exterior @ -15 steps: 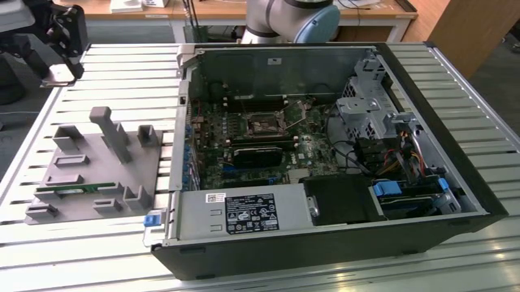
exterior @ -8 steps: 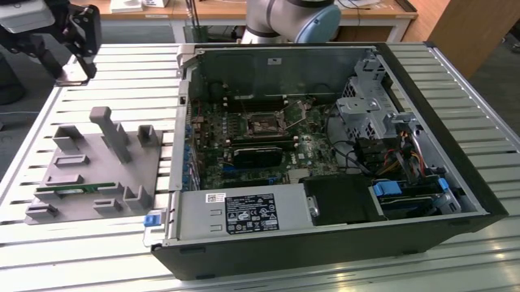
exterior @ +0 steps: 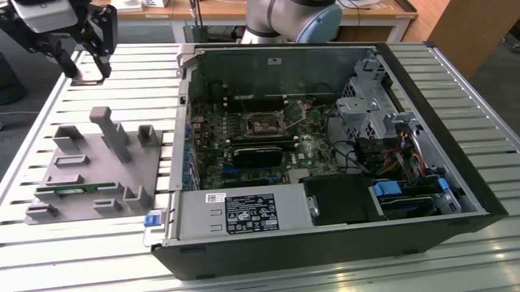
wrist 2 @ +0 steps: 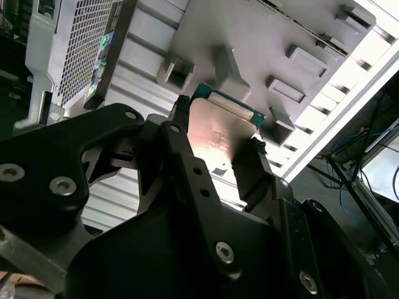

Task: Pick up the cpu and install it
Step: 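Pick up the cpu and move it towards the insertion slot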

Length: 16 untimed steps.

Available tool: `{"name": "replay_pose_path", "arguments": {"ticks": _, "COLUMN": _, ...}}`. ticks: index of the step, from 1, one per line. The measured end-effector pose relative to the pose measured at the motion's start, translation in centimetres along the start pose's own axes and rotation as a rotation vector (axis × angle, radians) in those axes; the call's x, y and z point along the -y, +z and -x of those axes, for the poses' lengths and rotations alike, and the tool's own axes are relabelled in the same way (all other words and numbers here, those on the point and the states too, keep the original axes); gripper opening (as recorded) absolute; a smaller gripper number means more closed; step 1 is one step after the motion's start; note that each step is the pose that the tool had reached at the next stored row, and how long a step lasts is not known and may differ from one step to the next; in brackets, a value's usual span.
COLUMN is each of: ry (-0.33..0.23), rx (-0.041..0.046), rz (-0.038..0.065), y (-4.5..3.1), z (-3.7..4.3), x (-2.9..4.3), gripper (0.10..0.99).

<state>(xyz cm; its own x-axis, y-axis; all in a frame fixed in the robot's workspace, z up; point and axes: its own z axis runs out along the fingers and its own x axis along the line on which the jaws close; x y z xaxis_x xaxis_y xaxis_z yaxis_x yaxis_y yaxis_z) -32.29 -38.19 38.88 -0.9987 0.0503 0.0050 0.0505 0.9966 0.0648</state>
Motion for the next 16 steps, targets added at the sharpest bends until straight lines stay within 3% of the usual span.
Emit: {"name": "replay_pose_path", "arguments": {"ticks": 16, "ry": 0.000, "rx": 0.0000, "rz": 0.000, "y": 0.00, "z": 3.78, "x": -0.28, "gripper": 0.533}}
